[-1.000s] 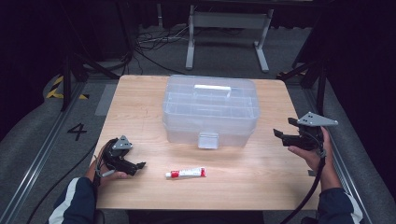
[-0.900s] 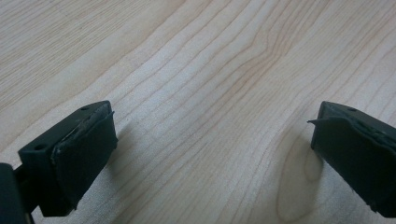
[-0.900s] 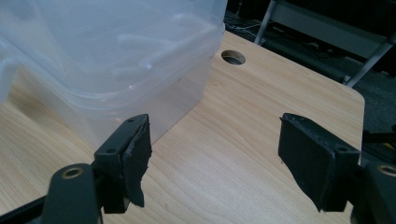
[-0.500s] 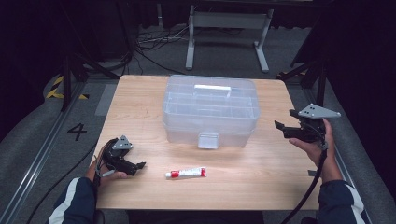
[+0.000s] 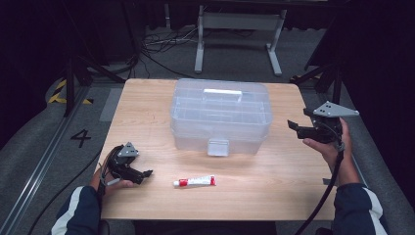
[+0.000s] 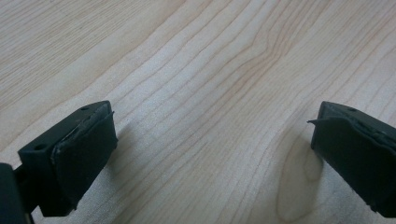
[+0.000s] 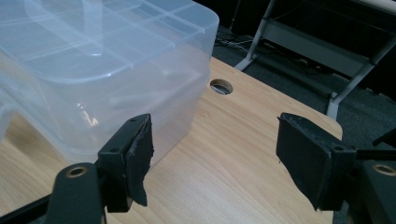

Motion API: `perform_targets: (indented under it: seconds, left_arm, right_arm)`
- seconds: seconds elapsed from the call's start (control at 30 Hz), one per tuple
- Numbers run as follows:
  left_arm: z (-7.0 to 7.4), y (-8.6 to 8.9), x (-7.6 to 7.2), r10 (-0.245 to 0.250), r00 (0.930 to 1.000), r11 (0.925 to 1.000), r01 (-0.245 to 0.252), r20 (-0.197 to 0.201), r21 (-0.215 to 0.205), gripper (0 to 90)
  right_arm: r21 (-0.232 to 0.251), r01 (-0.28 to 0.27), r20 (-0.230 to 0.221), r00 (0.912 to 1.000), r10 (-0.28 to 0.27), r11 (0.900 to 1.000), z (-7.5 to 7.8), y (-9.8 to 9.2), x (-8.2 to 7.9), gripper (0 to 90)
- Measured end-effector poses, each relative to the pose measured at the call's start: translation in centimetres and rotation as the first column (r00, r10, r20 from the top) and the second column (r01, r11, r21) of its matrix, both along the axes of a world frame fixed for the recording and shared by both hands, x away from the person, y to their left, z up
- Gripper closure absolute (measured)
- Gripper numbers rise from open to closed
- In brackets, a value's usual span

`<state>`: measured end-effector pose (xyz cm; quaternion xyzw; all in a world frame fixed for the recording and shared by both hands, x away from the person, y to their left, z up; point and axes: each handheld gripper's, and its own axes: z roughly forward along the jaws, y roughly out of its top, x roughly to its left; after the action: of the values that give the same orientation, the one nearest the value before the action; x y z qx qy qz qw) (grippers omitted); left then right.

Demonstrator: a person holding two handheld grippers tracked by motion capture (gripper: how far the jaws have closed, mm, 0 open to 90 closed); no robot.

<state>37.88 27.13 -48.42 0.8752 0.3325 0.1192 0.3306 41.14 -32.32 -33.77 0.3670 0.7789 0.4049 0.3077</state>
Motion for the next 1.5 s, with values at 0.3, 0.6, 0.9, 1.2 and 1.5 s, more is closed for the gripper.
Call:
perform_targets:
  seconds: [0.3,0.6,0.9,1.2,1.5]
  left_arm:
    - [0.0,0.0,0.0,0.0,1.0,1.0,0.0,0.0,0.0,0.4]
    - [0.0,0.0,0.0,0.0,1.0,1.0,0.0,0.0,0.0,0.4]
    - [0.0,0.0,0.0,0.0,1.0,1.0,0.0,0.0,0.0,0.4]
    - [0.0,0.0,0.0,0.001,1.0,1.0,-0.001,0.0,0.001,0.4]
    - [0.0,0.0,0.0,0.002,1.0,1.0,-0.002,0.0,0.0,0.4]
  right_arm:
    - [-0.028,-0.027,0.019,0.9994,0.028,0.999,1.4,1.8,0.8,28.9]
    - [-0.033,-0.057,0.016,0.9982,0.058,0.998,1.7,3.4,1.5,28.9]
    - [-0.029,-0.087,0.03,0.9957,0.088,0.996,2.2,5.1,2.2,30.7]
    - [-0.037,-0.117,0.032,0.9925,0.118,0.992,2.5,6.6,2.9,36.4]
    - [-0.056,-0.15,0.022,0.9882,0.152,0.987,3.0,8.2,3.8,35.4]
